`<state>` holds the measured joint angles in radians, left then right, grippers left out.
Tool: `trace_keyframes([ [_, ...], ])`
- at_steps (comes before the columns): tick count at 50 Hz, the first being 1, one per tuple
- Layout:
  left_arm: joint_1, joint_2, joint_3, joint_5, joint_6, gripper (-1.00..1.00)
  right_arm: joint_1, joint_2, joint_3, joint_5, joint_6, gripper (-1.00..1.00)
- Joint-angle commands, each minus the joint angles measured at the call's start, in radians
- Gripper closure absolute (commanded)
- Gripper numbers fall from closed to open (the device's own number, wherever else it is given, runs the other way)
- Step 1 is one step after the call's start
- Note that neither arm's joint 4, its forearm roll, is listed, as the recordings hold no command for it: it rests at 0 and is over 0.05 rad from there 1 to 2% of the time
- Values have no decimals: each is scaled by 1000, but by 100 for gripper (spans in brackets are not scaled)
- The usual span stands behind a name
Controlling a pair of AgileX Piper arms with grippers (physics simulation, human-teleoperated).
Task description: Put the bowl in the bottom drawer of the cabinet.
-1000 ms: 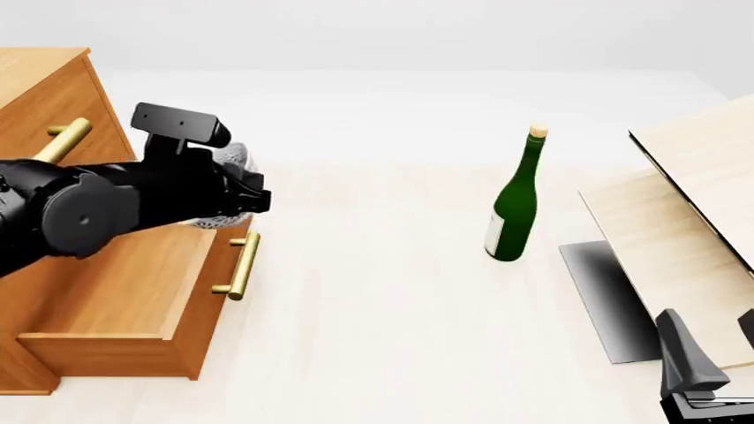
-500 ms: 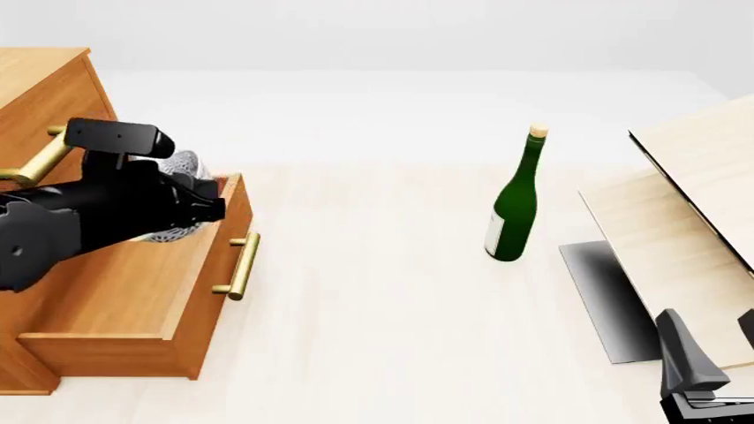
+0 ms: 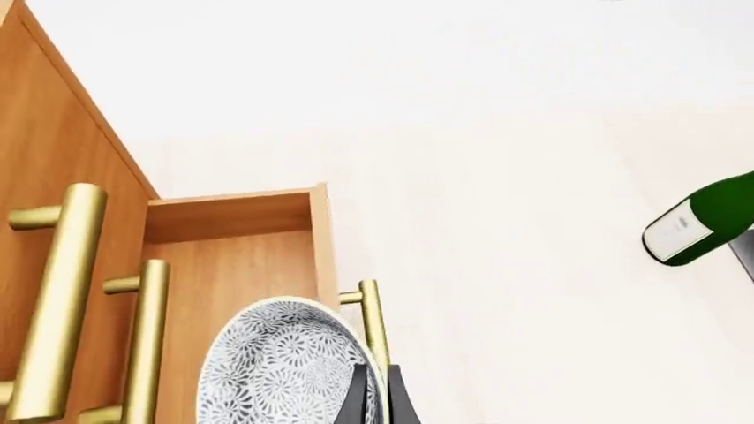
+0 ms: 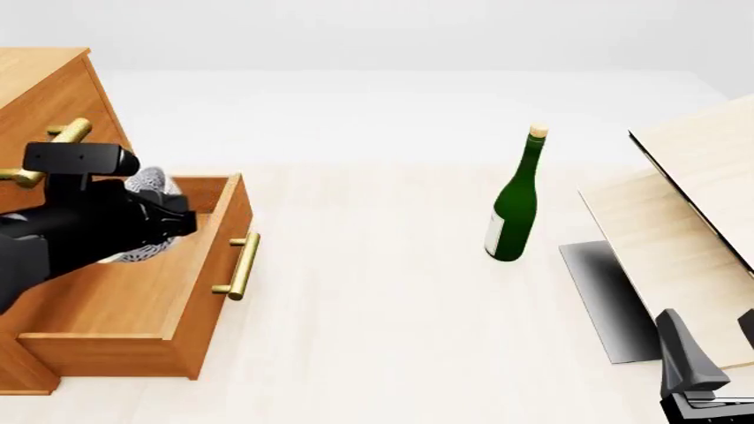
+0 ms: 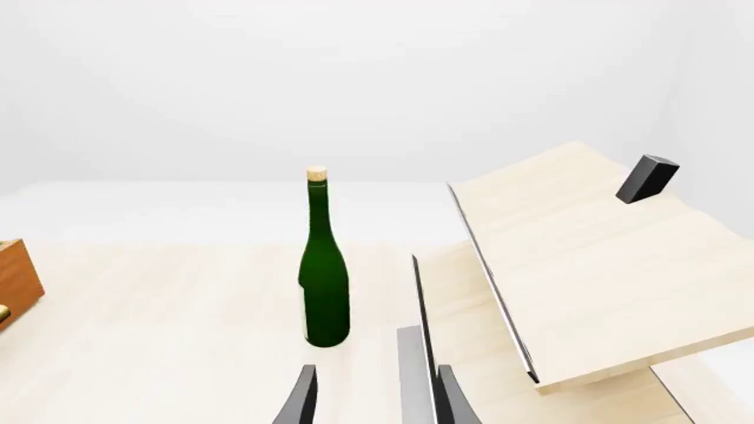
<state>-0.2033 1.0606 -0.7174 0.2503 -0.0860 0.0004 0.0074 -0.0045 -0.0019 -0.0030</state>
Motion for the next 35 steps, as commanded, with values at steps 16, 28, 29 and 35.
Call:
trace_keyframes([
  [16, 59, 34, 51, -64, -16, 100, 0, 0, 0, 0, 0, -100],
  [28, 53, 92, 52, -96, -31, 100, 0, 0, 0, 0, 0, -100],
  [29, 52, 94, 52, -97, -29, 100, 0, 0, 0, 0, 0, -100],
  [35, 44, 140, 53, -132, -51, 100, 0, 0, 0, 0, 0, -100],
])
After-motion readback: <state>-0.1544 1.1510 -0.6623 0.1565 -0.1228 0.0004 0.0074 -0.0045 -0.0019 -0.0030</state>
